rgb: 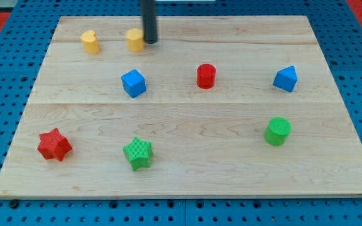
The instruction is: Slide the red circle to the bottom left
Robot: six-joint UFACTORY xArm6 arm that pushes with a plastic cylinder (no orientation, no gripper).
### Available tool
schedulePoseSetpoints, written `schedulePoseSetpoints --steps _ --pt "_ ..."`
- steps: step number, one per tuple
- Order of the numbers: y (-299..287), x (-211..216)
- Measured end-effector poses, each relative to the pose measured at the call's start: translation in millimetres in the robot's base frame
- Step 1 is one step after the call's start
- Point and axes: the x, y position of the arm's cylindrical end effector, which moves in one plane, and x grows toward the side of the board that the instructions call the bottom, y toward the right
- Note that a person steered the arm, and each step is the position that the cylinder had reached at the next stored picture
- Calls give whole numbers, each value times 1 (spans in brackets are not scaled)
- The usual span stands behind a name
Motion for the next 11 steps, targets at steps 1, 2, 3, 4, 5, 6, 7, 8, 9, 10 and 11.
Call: schedulePoseSetpoints --steps 1,2,3,4,5,6,7,8,9,10,11 --pt "-31 -2" --pt "21 7" --pt "129 12" --pt "150 77" --pt "98 123" --pt "127 138" --pt "127 138" --pt "127 138" --pt "127 139" --pt "128 120" --pt "144 76"
